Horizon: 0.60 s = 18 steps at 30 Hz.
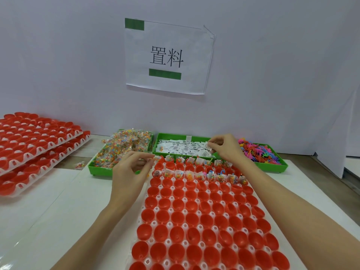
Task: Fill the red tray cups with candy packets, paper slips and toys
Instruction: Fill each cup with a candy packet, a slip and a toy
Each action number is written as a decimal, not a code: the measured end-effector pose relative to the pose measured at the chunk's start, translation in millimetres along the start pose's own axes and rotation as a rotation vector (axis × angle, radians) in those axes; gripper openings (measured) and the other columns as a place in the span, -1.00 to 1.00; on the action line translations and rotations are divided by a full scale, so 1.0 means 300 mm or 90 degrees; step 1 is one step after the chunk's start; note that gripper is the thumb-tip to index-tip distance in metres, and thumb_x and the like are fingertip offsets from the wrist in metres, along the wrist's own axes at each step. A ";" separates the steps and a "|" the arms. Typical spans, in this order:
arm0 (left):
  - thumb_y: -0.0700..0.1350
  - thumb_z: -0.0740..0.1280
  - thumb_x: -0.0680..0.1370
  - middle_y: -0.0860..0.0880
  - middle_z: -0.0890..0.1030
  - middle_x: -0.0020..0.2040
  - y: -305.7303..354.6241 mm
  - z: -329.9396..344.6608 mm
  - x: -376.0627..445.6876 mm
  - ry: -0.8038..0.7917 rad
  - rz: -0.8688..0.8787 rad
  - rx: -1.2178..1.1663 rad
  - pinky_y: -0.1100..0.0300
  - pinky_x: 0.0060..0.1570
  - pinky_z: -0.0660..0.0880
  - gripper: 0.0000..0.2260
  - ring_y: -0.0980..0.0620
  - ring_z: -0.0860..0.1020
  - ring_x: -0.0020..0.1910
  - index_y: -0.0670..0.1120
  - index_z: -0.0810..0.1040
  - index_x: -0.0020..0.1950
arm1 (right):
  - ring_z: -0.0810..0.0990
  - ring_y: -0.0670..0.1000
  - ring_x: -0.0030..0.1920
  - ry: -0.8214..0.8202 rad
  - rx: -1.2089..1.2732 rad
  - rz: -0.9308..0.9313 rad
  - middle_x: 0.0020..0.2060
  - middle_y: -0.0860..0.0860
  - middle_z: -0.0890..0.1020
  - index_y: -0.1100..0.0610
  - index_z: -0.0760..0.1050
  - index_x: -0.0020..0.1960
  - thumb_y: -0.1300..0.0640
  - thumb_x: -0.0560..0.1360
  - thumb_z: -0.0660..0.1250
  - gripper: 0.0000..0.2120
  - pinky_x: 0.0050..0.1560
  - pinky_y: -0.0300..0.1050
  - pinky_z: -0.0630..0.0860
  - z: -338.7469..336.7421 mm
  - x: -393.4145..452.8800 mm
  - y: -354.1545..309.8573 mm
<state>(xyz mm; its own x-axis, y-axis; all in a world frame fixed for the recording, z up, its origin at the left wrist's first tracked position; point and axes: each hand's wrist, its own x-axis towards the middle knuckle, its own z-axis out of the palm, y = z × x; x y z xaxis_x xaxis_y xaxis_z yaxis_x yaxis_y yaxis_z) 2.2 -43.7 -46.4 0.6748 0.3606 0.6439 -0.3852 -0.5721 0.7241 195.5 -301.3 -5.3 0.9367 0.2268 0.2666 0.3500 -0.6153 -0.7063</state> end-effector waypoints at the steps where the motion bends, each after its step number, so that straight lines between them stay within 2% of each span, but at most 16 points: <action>1: -0.22 0.51 0.52 0.08 0.67 -0.01 0.000 0.002 -0.001 -0.002 -0.012 -0.013 0.36 -0.03 0.59 -0.85 0.17 0.67 -0.11 -0.01 0.71 0.04 | 0.67 -0.16 -0.37 0.007 0.021 0.011 -0.28 0.03 0.70 0.24 0.65 0.07 0.21 0.59 0.41 -0.88 -0.38 -0.32 0.55 -0.003 -0.004 0.002; 4: -0.19 0.51 0.53 0.06 0.69 0.00 0.001 0.007 -0.004 -0.018 -0.066 -0.071 0.27 -0.03 0.64 -0.87 0.15 0.72 -0.11 0.01 0.69 0.02 | 0.71 -0.05 -0.31 0.012 0.093 0.035 -0.26 0.07 0.69 0.32 0.57 0.13 0.26 0.61 0.36 -0.86 -0.34 -0.27 0.61 -0.013 -0.020 0.003; 6: -0.19 0.50 0.53 0.04 0.71 -0.03 0.010 0.010 -0.004 -0.037 -0.108 -0.132 0.22 -0.01 0.65 -0.89 0.08 0.73 -0.08 -0.02 0.67 0.01 | 0.72 0.02 -0.20 0.030 0.104 0.031 -0.20 0.08 0.70 0.30 0.60 0.13 0.23 0.61 0.37 -0.84 -0.24 -0.18 0.66 -0.018 -0.037 -0.001; 8: -0.19 0.52 0.51 -0.01 0.72 -0.05 0.031 0.010 -0.001 -0.059 -0.154 -0.213 0.16 0.01 0.67 -0.90 -0.01 0.75 -0.08 -0.04 0.67 -0.01 | 0.70 0.01 -0.18 0.057 0.121 0.019 -0.16 0.08 0.71 0.23 0.65 0.09 0.15 0.59 0.41 -0.84 -0.16 -0.10 0.66 -0.025 -0.063 -0.013; 10: -0.14 0.54 0.48 -0.07 0.74 -0.07 0.057 0.009 -0.003 -0.085 -0.180 -0.277 0.14 0.01 0.67 -0.89 -0.08 0.75 -0.09 -0.05 0.69 -0.03 | 0.64 -0.10 -0.26 0.063 0.180 0.025 -0.18 0.04 0.70 0.16 0.68 0.05 0.10 0.56 0.46 -0.85 -0.23 -0.20 0.57 -0.035 -0.106 -0.033; 12: -0.08 0.56 0.44 -0.08 0.75 -0.09 0.084 0.010 -0.012 -0.109 -0.185 -0.293 0.18 0.00 0.65 -0.86 -0.06 0.73 -0.10 -0.03 0.72 -0.03 | 0.62 -0.14 -0.27 0.027 0.299 0.049 -0.20 0.05 0.69 0.18 0.67 0.07 0.13 0.54 0.48 -0.84 -0.30 -0.30 0.51 -0.045 -0.166 -0.064; 15: -0.16 0.57 0.45 -0.10 0.75 -0.10 0.119 0.017 -0.031 -0.136 -0.195 -0.329 0.21 -0.04 0.64 -0.88 -0.10 0.73 -0.11 -0.04 0.73 -0.04 | 0.71 -0.01 -0.17 -0.028 0.432 0.059 -0.11 0.16 0.73 0.23 0.66 0.10 0.21 0.50 0.49 -0.81 -0.25 -0.29 0.58 -0.060 -0.273 -0.118; 18: -0.24 0.56 0.45 -0.15 0.75 -0.11 0.153 0.025 -0.044 -0.166 -0.187 -0.356 0.17 -0.02 0.65 -0.86 -0.15 0.73 -0.10 -0.09 0.72 -0.03 | 0.75 0.08 -0.09 -0.061 0.469 0.047 -0.10 0.17 0.75 0.22 0.67 0.09 0.23 0.50 0.49 -0.83 -0.13 -0.25 0.63 -0.057 -0.392 -0.167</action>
<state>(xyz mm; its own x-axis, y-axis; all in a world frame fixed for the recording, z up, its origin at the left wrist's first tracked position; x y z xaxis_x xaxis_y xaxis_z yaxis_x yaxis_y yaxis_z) -19.7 -80.3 -23.6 0.9039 0.2126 0.3713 -0.3829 0.0149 0.9237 67.7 -310.1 10.0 0.9423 0.2899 0.1676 0.1673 0.0262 -0.9856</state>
